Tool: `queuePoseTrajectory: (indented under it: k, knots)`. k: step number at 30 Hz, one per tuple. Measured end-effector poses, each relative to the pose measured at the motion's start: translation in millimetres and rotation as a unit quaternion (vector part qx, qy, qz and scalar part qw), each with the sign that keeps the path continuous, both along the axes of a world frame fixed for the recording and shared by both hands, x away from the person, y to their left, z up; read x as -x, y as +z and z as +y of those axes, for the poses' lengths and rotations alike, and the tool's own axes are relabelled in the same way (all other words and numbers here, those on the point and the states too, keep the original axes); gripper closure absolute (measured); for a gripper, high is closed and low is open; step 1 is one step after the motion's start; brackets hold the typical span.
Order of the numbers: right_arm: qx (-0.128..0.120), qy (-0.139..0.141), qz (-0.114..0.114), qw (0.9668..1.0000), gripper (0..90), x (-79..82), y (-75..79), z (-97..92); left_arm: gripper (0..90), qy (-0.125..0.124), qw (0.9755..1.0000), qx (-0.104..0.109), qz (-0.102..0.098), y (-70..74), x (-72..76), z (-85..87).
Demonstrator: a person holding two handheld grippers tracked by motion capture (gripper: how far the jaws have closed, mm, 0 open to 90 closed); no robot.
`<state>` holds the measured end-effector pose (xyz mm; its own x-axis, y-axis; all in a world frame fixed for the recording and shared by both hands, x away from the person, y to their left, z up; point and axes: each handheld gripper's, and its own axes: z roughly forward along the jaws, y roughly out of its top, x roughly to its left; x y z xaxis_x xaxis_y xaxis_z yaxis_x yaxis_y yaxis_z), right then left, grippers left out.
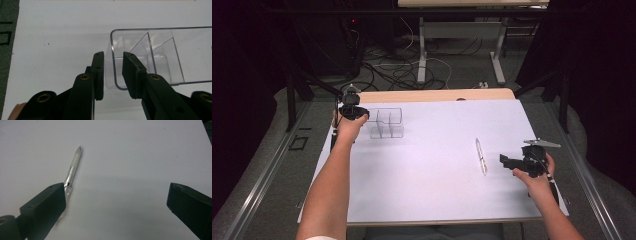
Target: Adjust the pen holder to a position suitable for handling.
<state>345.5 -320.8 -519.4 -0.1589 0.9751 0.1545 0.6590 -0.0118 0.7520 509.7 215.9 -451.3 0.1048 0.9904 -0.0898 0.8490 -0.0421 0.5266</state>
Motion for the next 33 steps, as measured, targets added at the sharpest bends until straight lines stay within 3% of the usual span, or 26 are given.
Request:
queuePoseTrajectory:
  k: [19, 33]
  knots:
    - [-0.001, 0.006, 0.004, 1.0000, 2.9, 0.0, -0.7, 2.1, 85.4, 0.000, 0.9998, -0.001, 0.021, -4.8, -2.7, -2.8]
    - [0.001, 0.007, 0.006, 1.0000, 3.5, -0.4, -1.5, 1.4, 88.7, 0.006, 0.9997, -0.001, 0.024, -3.7, -1.8, -4.1]
